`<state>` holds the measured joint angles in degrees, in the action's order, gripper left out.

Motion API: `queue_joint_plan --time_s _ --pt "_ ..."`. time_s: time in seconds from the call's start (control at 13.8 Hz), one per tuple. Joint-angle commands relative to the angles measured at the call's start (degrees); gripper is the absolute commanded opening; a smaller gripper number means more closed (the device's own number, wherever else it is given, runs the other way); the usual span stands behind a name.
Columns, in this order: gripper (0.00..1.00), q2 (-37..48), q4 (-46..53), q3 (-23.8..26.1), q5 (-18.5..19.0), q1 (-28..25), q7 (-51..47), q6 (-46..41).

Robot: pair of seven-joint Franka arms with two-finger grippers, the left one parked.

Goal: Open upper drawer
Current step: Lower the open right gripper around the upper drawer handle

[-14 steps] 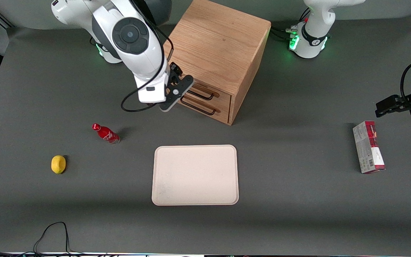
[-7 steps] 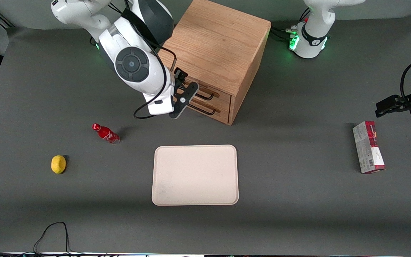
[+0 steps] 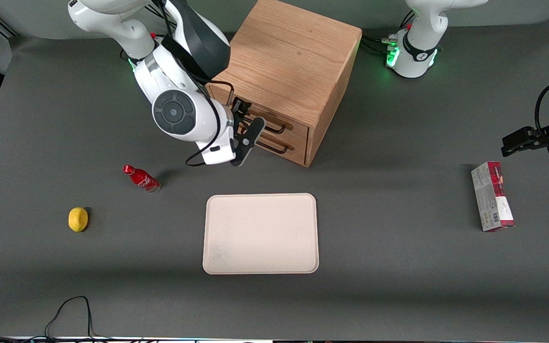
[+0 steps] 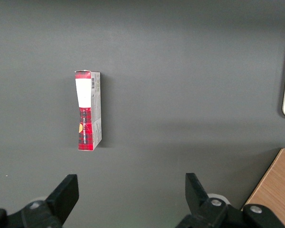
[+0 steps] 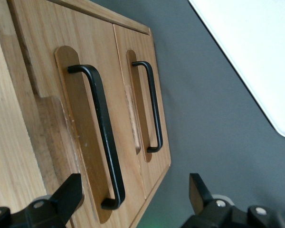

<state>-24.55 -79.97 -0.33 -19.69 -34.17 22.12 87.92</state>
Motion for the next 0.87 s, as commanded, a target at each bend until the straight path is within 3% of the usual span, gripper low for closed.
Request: queue_joint_plan --time_s 0.0,0.8 --pt "1.00 -1.64 1.84 -0.02 -1.93 0.15 1.44 -0.20" --pt "1.00 -3.75 1.66 0.15 -2.55 -0.20 5.22 1.20"
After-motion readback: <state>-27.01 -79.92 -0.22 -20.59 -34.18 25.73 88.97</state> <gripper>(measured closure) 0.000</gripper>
